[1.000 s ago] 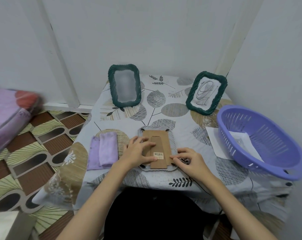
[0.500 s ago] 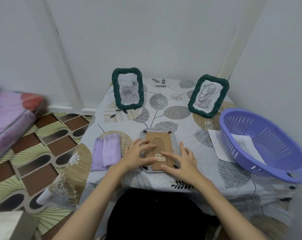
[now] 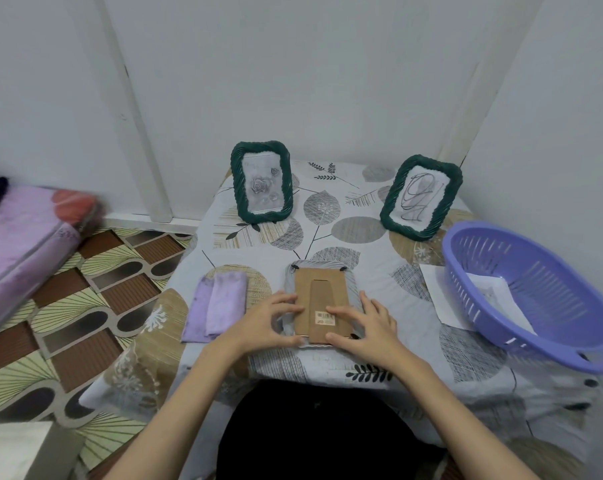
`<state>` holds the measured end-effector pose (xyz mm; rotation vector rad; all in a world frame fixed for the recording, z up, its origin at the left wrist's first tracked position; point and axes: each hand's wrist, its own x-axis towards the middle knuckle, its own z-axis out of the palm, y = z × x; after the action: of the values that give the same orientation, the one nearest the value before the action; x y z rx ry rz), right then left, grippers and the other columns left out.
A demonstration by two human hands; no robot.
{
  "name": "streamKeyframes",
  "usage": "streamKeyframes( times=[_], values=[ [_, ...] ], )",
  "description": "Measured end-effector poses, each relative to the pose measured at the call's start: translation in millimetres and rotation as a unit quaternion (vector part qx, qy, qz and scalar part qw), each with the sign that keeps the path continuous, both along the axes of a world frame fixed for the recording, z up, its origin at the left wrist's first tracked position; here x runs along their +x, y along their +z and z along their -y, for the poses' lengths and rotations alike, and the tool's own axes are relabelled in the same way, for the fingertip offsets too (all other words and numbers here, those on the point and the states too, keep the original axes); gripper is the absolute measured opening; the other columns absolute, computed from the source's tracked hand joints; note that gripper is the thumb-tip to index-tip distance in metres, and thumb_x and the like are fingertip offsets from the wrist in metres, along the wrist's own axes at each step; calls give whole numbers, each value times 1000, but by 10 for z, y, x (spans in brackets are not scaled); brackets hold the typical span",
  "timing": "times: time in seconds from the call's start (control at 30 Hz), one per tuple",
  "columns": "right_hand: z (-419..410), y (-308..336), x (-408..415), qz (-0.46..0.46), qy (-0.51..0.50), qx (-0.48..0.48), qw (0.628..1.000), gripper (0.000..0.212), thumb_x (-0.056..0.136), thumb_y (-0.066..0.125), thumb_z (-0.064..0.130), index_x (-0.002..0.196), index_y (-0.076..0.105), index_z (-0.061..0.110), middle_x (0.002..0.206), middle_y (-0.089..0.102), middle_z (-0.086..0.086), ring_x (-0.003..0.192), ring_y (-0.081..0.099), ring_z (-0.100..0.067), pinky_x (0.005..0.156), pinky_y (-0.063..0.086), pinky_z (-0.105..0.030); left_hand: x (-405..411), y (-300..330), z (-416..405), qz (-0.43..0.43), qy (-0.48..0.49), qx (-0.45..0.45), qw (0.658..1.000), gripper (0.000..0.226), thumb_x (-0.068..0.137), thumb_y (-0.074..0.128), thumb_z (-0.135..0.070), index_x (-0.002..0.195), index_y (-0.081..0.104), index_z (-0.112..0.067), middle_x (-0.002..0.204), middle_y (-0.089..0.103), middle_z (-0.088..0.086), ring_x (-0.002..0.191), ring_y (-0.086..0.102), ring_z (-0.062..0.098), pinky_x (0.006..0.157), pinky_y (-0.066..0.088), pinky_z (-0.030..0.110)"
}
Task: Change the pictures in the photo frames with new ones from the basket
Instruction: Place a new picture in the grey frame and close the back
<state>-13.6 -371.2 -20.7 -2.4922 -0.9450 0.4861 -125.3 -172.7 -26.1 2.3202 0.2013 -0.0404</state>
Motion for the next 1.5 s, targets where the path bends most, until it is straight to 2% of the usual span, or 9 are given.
streamKeyframes(
  times=[0.33,0.5,0.67,0.83,0.97,1.1,1.27,1.43,1.5],
  values=[
    [0,13,-1,2,2,-4,1000,54,68,57,69,119,42,61,156,5,-6,142,3,-26,112,7,-43,56,-61,17,58,49,24,997,62,62,61,-56,113,66,-22,130,52,-8,123,37,5,111,27,32],
    [7,-9,10,1,6,3,1000,48,74,59,64,118,41,62,156,4,-6,142,2,-26,112,6,-44,45,-54,-22,52,79,-71,993,59,63,64,-57,113,65,-24,133,47,-9,121,45,3,107,38,30],
    [11,-18,13,-2,4,5,1000,52,69,58,68,118,41,62,156,4,-5,142,2,-25,112,6,-44,48,-25,-21,35,71,-71,994,60,68,80,-32,122,54,-29,146,30,-7,135,32,11,112,26,30],
    [31,-54,-9,-2,-2,24,1000,59,60,45,75,118,39,64,157,2,-3,143,-1,-23,113,4,-41,76,-41,-1,-23,107,28,994,95,66,77,-49,143,29,-21,150,26,0,141,15,21,117,15,42],
    [37,-105,-23,2,-7,38,999,66,51,34,83,116,36,68,157,3,-2,143,-1,-21,113,3,-39,49,-88,-48,11,99,-46,994,46,52,64,-67,94,55,-50,128,48,-7,133,31,20,111,25,47],
    [31,-121,-23,1,-11,39,999,61,50,33,83,110,32,72,157,3,-2,143,-1,-21,113,2,-40,29,-28,-12,1,80,-66,995,29,58,85,-36,65,62,-51,148,33,3,142,11,19,115,7,38],
    [36,-121,-34,-1,-12,40,999,58,50,32,83,108,30,73,157,1,-1,143,-3,-20,113,1,-40,18,15,26,23,105,-88,990,25,60,85,-20,64,63,-32,150,29,7,143,10,17,109,7,26],
    [33,-100,-48,-1,-11,41,999,59,50,32,83,108,29,73,157,1,-1,143,-4,-21,113,0,-41,17,32,48,15,108,-102,989,29,59,86,-20,57,65,-40,150,29,7,143,10,15,106,7,24],
    [35,-97,-49,-2,-12,46,999,57,50,33,83,107,29,74,157,1,-1,143,-4,-21,113,0,-41,20,21,44,16,103,-98,990,27,59,85,-24,69,66,-39,149,32,5,143,11,16,109,8,27]
  ],
)
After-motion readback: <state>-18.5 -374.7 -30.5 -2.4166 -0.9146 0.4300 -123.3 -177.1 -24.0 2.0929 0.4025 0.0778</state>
